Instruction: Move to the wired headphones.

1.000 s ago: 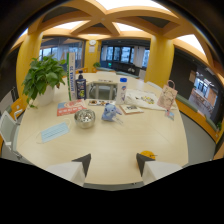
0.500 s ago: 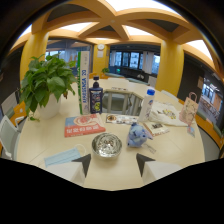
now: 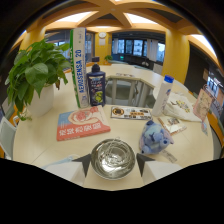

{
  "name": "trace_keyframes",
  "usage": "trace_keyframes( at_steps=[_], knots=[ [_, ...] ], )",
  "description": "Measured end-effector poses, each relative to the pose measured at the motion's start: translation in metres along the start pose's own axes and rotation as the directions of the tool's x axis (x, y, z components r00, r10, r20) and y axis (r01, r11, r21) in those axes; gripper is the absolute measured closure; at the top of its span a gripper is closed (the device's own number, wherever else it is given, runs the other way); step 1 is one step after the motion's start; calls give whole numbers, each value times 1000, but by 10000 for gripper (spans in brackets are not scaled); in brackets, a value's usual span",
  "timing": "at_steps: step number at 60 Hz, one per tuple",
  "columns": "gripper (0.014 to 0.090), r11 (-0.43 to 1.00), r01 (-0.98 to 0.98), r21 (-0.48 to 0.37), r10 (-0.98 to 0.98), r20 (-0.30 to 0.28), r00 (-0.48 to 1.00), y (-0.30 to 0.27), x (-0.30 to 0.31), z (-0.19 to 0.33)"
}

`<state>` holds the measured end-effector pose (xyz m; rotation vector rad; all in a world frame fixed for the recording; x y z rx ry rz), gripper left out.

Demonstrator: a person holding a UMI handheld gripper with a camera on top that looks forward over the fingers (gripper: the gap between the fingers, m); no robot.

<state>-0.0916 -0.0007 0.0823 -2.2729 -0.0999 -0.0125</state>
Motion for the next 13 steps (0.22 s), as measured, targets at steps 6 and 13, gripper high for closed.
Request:
trace_keyframes(
  at_steps=[6, 13],
  knots=[
    [187, 1000, 2, -8, -2, 3, 1000, 1, -2, 2],
    [188, 1000, 10, -15, -10, 3, 1000, 3, -2, 2]
  ],
)
